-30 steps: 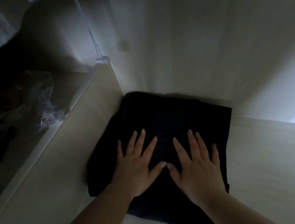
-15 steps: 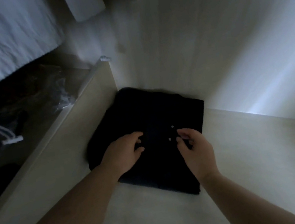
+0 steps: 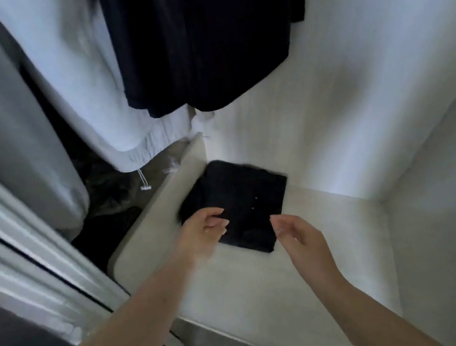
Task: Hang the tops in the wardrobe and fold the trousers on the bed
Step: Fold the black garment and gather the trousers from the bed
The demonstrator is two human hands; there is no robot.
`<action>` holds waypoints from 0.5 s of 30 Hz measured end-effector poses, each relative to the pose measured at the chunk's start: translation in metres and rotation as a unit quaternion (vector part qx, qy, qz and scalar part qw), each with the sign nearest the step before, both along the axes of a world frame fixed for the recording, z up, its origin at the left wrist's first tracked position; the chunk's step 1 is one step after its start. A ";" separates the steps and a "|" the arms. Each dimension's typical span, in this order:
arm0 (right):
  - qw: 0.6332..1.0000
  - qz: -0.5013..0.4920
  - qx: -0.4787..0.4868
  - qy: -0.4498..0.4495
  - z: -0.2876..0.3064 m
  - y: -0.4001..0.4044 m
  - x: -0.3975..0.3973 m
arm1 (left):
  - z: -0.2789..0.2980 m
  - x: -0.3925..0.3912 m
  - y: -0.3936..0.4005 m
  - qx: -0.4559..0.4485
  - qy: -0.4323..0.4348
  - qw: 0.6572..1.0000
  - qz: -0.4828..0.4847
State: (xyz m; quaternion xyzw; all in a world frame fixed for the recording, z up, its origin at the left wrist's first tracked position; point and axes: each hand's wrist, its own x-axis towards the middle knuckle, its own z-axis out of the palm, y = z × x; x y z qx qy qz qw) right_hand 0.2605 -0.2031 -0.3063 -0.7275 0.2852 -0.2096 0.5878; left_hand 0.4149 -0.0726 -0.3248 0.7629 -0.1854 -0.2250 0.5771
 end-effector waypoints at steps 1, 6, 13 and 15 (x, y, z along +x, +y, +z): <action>1.000 0.013 0.004 -0.003 0.011 0.008 -0.012 | 0.017 -0.017 0.010 -0.018 0.008 0.999 0.027; 0.996 0.081 0.010 -0.047 0.051 0.046 -0.062 | 0.077 -0.110 0.076 -0.094 0.027 0.991 0.088; 0.955 0.286 -0.024 -0.071 0.092 0.120 -0.167 | 0.107 -0.298 0.189 -0.151 0.010 0.959 0.239; 0.920 0.385 -0.048 -0.056 0.098 0.153 -0.204 | 0.106 -0.356 0.227 -0.144 0.009 0.946 0.290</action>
